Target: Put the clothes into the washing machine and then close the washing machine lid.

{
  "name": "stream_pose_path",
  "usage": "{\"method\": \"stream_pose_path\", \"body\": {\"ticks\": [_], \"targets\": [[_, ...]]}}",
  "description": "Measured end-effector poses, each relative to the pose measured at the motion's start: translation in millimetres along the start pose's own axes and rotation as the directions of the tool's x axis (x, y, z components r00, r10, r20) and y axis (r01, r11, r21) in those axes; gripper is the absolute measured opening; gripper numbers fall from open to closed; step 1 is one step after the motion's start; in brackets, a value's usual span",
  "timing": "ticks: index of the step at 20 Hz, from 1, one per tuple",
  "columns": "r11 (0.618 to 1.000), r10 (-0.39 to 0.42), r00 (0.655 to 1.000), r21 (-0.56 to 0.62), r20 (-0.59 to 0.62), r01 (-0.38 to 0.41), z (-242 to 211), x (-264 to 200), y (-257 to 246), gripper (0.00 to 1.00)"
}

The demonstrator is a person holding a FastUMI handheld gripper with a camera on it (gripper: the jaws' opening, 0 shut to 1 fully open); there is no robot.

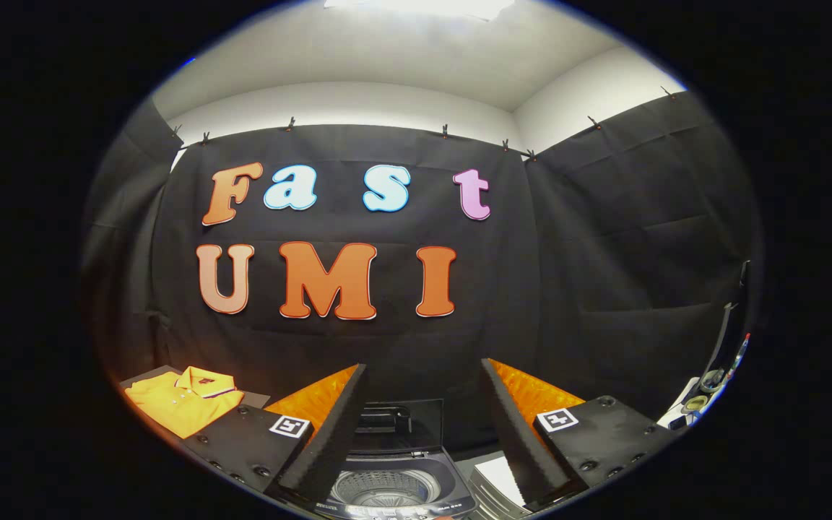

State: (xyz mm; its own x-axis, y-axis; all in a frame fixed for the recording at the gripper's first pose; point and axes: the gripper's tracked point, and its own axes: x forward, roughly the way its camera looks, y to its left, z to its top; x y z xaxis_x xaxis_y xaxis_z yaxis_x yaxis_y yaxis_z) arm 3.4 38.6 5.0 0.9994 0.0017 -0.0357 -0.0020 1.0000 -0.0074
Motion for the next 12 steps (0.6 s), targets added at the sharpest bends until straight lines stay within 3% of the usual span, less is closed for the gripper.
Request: {"method": "stream_pose_path", "body": {"ticks": [6, 12], "targets": [[1.000, -0.017, 1.000, 0.004, 0.012, 0.017, 0, -12, 29, 0.98], [0.998, 0.056, 0.998, 0.007, 0.037, -0.056, 19, -12, 99, 0.98]]}}
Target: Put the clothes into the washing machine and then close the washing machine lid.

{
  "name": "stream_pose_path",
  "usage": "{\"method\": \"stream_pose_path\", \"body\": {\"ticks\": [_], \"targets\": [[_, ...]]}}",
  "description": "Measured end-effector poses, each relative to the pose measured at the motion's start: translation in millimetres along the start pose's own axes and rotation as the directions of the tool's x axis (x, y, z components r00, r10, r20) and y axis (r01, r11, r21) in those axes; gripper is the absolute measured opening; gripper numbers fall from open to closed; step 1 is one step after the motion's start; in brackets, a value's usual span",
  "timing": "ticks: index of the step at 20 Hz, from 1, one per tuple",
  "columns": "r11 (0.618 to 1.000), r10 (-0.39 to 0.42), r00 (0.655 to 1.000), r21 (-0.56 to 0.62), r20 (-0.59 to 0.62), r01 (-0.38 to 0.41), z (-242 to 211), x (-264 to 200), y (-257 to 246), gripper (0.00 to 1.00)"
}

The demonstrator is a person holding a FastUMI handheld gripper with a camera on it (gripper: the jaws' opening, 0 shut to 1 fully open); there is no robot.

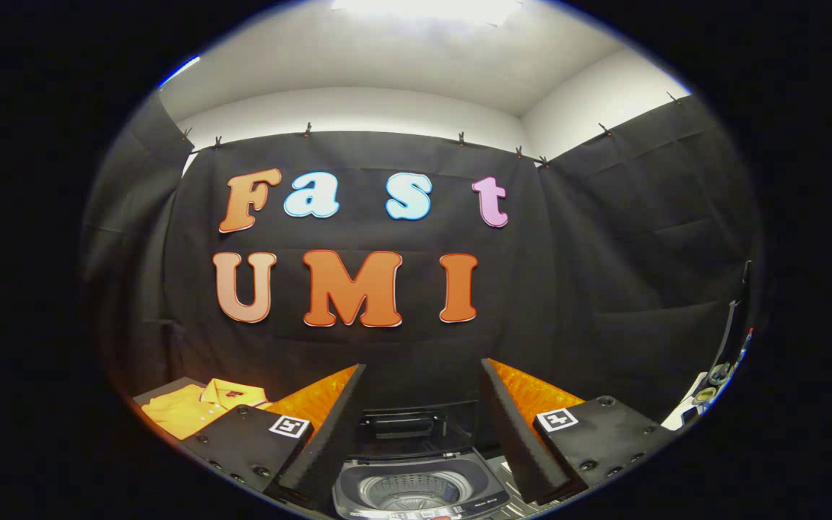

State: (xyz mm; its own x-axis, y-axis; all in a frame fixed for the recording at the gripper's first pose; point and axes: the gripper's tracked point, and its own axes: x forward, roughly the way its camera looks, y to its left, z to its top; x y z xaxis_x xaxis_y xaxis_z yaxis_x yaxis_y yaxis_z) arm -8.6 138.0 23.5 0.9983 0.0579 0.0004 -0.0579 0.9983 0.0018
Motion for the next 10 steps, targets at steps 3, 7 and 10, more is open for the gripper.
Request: {"method": "stream_pose_path", "body": {"ticks": [3, 7, 10], "targets": [[0.998, 0.066, 0.998, -0.009, 0.008, -0.066, 8, 8, 52, 0.98], [0.986, 0.167, 0.986, 0.004, 0.016, -0.167, 14, 21, 132, 0.98], [0.966, 0.257, 0.966, 0.027, 0.003, -0.257, 7, 31, 194, 0.98]]}}
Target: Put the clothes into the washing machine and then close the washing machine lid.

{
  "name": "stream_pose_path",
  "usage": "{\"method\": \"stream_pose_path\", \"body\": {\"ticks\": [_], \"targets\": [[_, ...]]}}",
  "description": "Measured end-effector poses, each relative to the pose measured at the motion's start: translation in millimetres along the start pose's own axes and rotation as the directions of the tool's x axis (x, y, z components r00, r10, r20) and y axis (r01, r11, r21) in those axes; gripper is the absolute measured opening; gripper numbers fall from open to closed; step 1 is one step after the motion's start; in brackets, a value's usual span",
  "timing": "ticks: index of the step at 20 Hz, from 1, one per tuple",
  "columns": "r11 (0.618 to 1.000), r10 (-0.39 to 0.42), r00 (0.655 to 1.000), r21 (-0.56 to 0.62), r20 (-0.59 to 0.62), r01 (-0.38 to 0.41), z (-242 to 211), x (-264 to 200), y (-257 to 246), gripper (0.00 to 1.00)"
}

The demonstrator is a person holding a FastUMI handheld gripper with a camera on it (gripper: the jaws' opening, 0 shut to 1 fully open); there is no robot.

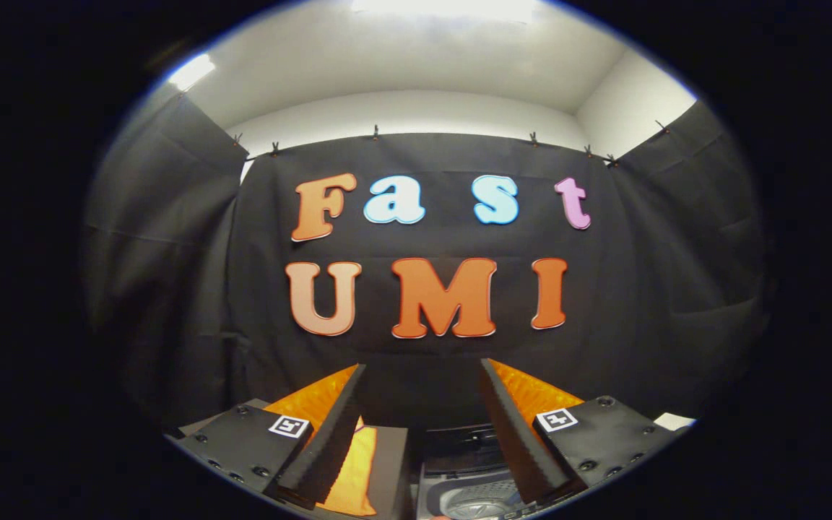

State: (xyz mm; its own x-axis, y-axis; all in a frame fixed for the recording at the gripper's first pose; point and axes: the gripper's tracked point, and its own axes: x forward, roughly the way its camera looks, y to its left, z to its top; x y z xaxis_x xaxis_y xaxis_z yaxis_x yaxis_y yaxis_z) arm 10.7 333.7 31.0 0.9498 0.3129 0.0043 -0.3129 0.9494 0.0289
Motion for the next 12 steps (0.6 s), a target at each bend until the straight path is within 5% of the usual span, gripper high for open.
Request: {"method": "stream_pose_path", "body": {"ticks": [12], "targets": [[0.968, 0.245, 0.951, 0.103, -0.186, -0.230, -107, 50, 167, 0.98]]}}
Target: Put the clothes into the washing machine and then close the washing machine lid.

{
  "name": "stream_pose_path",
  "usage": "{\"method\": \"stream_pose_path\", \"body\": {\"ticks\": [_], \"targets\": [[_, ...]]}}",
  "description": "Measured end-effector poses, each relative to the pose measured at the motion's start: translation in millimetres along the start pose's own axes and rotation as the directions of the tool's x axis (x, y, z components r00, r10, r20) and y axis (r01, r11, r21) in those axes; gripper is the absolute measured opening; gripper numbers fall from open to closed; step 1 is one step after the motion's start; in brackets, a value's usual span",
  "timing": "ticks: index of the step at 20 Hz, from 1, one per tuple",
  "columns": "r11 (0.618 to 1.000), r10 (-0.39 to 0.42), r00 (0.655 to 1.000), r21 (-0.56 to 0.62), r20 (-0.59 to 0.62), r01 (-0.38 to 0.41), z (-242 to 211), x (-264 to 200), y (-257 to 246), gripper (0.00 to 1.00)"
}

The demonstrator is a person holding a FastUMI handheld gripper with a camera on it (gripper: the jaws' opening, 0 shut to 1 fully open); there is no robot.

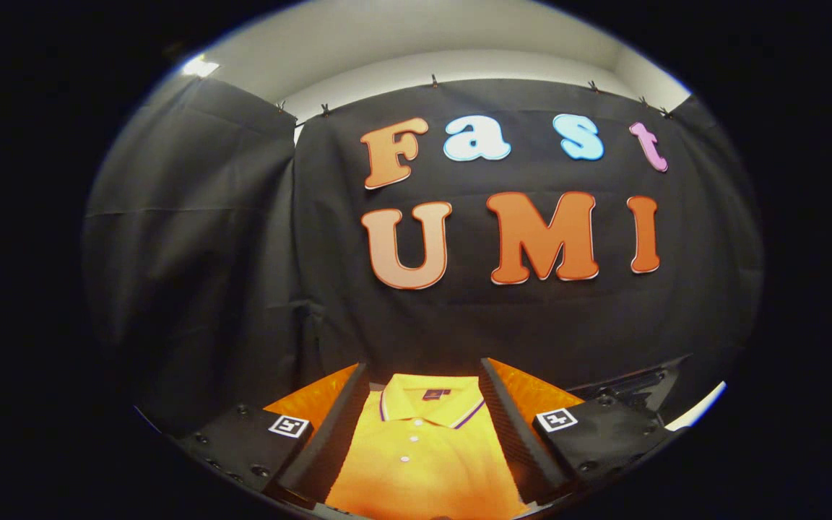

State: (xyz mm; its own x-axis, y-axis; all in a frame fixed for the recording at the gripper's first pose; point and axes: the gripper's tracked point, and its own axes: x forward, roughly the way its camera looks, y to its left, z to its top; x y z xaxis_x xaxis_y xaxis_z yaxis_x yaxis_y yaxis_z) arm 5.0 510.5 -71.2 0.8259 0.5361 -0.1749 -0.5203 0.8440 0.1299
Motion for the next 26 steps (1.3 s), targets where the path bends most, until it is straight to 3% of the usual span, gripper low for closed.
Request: {"method": "stream_pose_path", "body": {"ticks": [8, 13, 20, 26], "targets": [[0.999, -0.049, 0.986, -0.021, -0.158, 0.047, -76, 46, 18, 0.98], [0.992, -0.115, 0.955, 0.010, -0.273, 0.123, -119, 61, 11, 0.99], [0.986, -0.146, 0.908, 0.019, -0.393, 0.167, -152, 64, 10, 0.99], [0.994, -0.090, 0.901, 0.026, -0.424, 0.111, -158, 63, 12, 0.99]]}}
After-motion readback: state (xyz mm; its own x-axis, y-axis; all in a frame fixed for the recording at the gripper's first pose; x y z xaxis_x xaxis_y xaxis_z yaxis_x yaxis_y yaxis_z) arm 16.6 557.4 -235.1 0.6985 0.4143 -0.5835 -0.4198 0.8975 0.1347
